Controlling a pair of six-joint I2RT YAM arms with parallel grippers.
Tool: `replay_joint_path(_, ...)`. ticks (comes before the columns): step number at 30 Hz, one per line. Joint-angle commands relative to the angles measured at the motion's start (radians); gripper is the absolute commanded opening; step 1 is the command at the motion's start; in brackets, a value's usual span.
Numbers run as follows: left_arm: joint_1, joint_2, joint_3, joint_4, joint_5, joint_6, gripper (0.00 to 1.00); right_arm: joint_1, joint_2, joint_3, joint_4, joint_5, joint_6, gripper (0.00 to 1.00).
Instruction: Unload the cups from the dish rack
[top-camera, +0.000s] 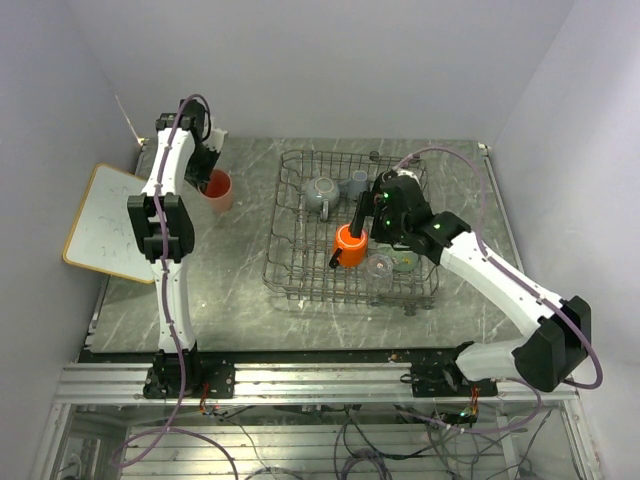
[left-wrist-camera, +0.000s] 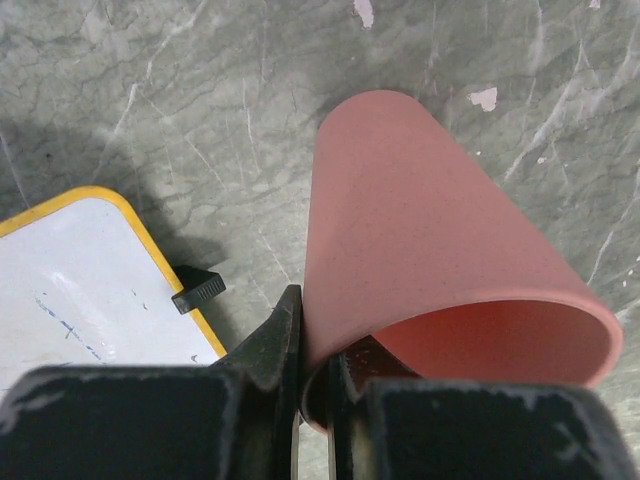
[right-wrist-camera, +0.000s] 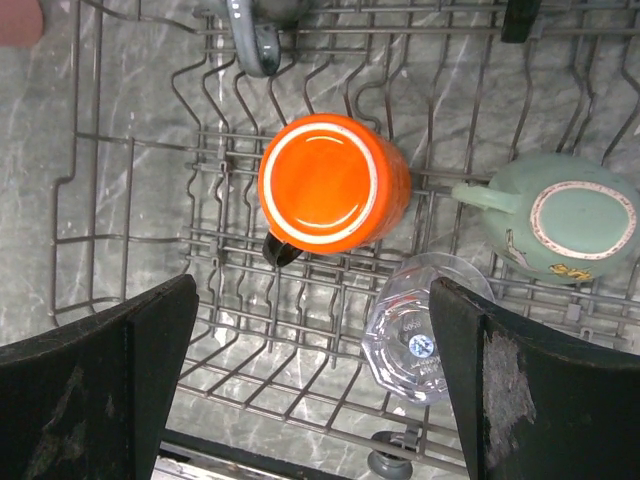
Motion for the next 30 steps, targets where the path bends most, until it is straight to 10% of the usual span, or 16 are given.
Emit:
replay_joint_path(1, -0.004, 0.009, 0.033, -0.031, 0.007, -0.009, 0.19, 0.043, 0.043, -0.005, -0.016, 0.071, 0.002, 1.00)
replay_joint_path(7, -0.004, -0.093, 0.010, 0.050, 0.022, -0.017, 0.47, 0.140, 0.152, 0.037, -0.050, 0.183, 0.014, 1.00)
replay_joint_path(18, -0.004, -0.267, -0.037, 0.144, -0.007, 0.005, 0.53, 0.262, 0.397, 0.144, -0.098, 0.372, 0.150, 0.98)
replay_joint_path(23, -0.004, -0.422, -0.138, 0.201, 0.028, -0.018, 0.95, 0.297, 0.497, 0.212, -0.155, 0.461, 0.252, 0.93)
replay_joint_path(30, -0.004, -0.614, -0.296, 0.259, 0.083, -0.044, 1.00, 0.312, 0.568, 0.246, -0.183, 0.505, 0.360, 0.79)
